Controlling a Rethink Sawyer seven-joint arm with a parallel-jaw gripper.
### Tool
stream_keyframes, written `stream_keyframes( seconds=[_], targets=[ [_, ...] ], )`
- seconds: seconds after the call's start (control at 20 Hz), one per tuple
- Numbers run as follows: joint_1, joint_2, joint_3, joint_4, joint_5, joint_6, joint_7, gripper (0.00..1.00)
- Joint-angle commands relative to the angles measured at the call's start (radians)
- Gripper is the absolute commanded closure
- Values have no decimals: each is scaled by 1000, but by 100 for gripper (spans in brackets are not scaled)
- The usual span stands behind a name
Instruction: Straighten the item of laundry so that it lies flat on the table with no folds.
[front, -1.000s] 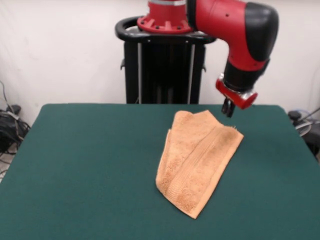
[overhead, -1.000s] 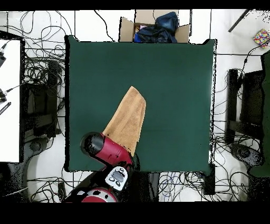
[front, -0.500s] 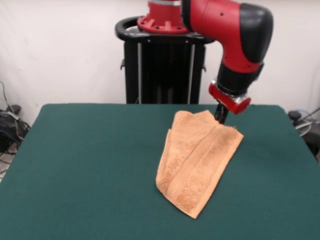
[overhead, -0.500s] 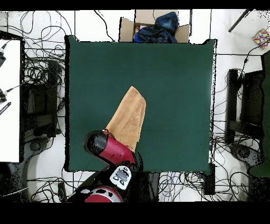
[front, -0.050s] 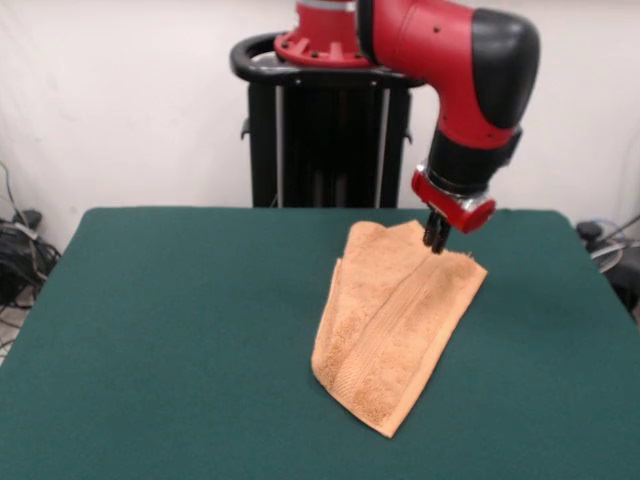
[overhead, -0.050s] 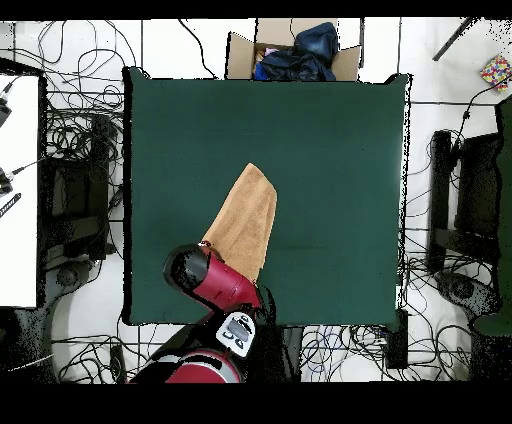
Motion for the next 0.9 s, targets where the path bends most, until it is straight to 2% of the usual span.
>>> stream_keyframes(
  seconds=[0.05,0.4,0.6,0.75,0.8,0.9],
  targets=[
    [-18,80,46,-83,-8,-99,171,100],
    [-141,103,184,-28,-75,-303,201,100],
    [-169,115,226,-4,-84,-349,250,100],
    [-168,118,228,4,-81,-347,245,100],
    [-172,117,238,14,-72,-346,260,0],
    [-182,112,255,26,-51,-331,286,0]
  ],
)
